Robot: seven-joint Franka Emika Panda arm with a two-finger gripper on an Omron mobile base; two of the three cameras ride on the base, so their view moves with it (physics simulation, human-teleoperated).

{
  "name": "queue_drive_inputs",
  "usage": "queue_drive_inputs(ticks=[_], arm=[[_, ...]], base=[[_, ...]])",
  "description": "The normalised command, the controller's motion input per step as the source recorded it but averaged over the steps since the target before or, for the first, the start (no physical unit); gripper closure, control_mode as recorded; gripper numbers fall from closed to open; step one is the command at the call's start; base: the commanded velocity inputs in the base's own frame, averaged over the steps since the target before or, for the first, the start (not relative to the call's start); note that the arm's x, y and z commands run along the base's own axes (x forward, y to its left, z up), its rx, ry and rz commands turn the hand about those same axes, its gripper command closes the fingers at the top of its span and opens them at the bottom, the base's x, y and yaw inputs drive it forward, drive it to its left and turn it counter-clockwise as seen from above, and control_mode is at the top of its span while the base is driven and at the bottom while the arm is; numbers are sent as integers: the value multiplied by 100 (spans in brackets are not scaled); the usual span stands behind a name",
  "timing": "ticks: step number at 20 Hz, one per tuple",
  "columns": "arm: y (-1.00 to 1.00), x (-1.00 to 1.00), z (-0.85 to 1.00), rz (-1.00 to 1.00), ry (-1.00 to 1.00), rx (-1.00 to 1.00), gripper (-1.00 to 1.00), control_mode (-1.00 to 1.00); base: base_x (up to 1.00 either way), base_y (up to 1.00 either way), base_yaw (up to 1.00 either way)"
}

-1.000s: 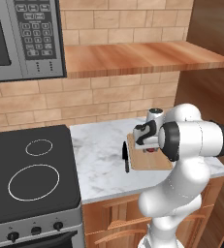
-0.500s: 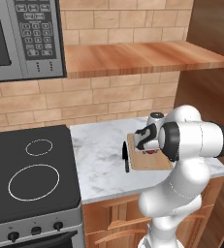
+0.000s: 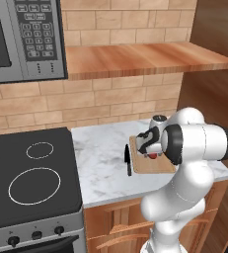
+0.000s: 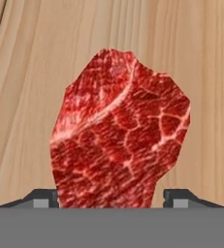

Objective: Retrieve the steak from the fridge and place it on the cutting board.

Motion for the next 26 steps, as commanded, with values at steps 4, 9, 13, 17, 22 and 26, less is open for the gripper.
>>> queue_drive_inputs(ticks=[4,9,13,17,22,26], arm=[[0,0,5,0,1,-1,-100,-100],[0,-22,36,0,0,1,-100,-100],[0,-51,35,0,0,0,-100,-100],[1,-74,64,0,0,0,-100,-100],[-1,-75,88,0,0,0,-100,-100],[-4,-81,78,0,0,3,-100,-100]], base=[[0,0,0],[0,0,0],[0,0,0],[0,0,0],[0,0,0],[0,0,0]])
